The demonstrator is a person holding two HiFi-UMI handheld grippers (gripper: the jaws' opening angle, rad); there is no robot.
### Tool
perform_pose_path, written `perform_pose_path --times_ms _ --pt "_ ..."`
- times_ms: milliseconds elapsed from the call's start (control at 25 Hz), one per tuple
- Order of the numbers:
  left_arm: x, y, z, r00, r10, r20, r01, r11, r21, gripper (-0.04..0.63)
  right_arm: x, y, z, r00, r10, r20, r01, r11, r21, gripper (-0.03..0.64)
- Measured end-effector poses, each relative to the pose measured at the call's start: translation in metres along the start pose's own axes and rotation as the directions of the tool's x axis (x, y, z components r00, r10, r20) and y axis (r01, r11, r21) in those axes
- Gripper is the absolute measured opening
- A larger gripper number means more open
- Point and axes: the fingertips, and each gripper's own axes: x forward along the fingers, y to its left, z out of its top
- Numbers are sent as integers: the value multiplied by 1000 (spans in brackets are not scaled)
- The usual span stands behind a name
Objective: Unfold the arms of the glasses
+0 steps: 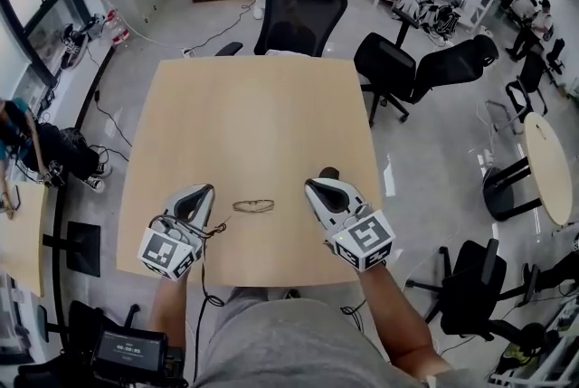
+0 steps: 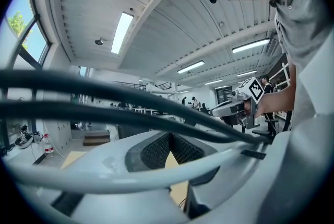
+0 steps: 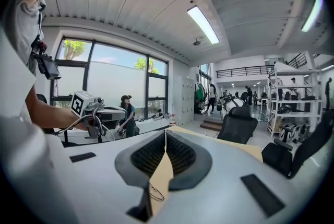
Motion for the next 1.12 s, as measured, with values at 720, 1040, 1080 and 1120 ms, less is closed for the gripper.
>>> perform_pose_path --times_ms 720,1040,1080,1120 --pt "38 24 -120 978 -84 -191 62 991 -117 6 74 -10 -101 978 76 -194 -63 995 73 9" --pt "39 30 -196 936 -153 -317 85 973 -217 7 111 -4 -155 948 110 -300 -82 991 103 9" --pt "39 28 -205 929 -165 -331 91 969 -228 8 114 -4 -163 942 115 -316 -85 991 107 9" --pt "39 26 -214 922 -178 -344 97 966 -240 8 117 -2 -172 936 120 -332 -88 990 110 9"
